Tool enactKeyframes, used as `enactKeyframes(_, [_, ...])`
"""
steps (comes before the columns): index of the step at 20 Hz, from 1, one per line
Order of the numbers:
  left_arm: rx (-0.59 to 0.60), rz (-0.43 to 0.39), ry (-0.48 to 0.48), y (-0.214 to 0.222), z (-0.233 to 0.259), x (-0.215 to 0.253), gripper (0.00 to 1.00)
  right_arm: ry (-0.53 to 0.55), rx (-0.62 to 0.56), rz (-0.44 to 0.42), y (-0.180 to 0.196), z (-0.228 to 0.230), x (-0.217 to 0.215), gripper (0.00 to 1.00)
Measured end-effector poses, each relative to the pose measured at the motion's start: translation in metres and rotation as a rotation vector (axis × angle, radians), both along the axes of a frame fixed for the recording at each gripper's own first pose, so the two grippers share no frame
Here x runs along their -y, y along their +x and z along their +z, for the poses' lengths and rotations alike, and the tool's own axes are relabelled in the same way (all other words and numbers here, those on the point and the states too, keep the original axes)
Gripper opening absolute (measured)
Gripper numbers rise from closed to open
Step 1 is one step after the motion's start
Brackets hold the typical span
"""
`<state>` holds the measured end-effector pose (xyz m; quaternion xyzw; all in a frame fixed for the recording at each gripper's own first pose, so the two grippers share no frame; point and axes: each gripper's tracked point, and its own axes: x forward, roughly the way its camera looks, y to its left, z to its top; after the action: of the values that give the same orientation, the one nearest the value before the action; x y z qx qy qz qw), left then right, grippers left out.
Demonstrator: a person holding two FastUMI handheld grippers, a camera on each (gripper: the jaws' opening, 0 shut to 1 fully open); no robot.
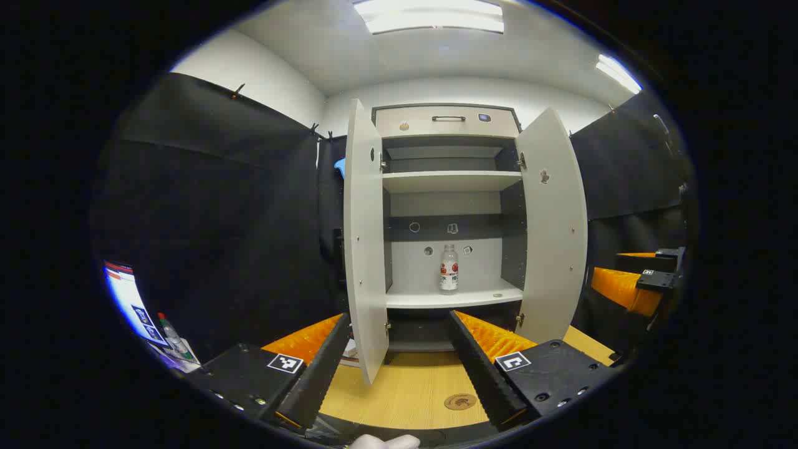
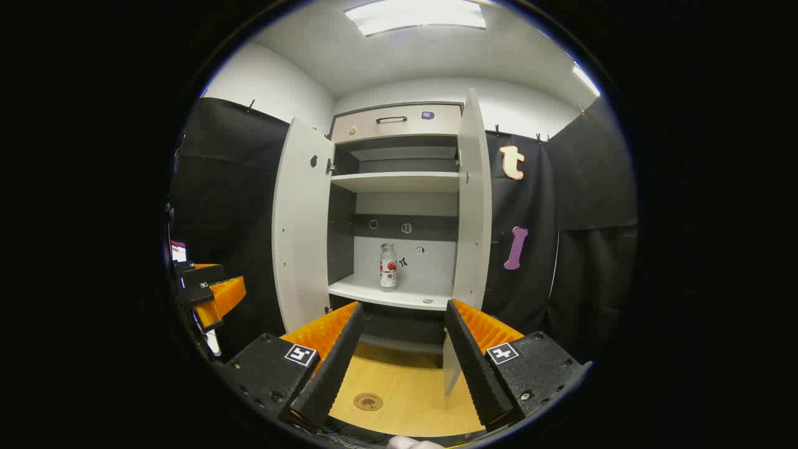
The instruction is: Grasp the bottle in the cabinet with the left hand and place it on the coaster, then close the right door with the right hand and the left door with the left hand.
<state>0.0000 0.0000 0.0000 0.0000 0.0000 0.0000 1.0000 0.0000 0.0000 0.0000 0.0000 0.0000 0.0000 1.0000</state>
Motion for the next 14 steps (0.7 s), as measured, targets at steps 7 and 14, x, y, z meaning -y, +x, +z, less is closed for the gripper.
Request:
enactKeyframes(7, [0.008,-0.011,0.002,0.001,0.001,0.001,0.95,-0.015,-0.005,-0.021,-0.005,-0.005,0.006,0.82])
enactKeyframes(14, [0.004,-0.012,-0.011,0.002,-0.002,0.002,0.96,0.0,-0.02,-0.035,-0.002,-0.012,0.012,0.82])
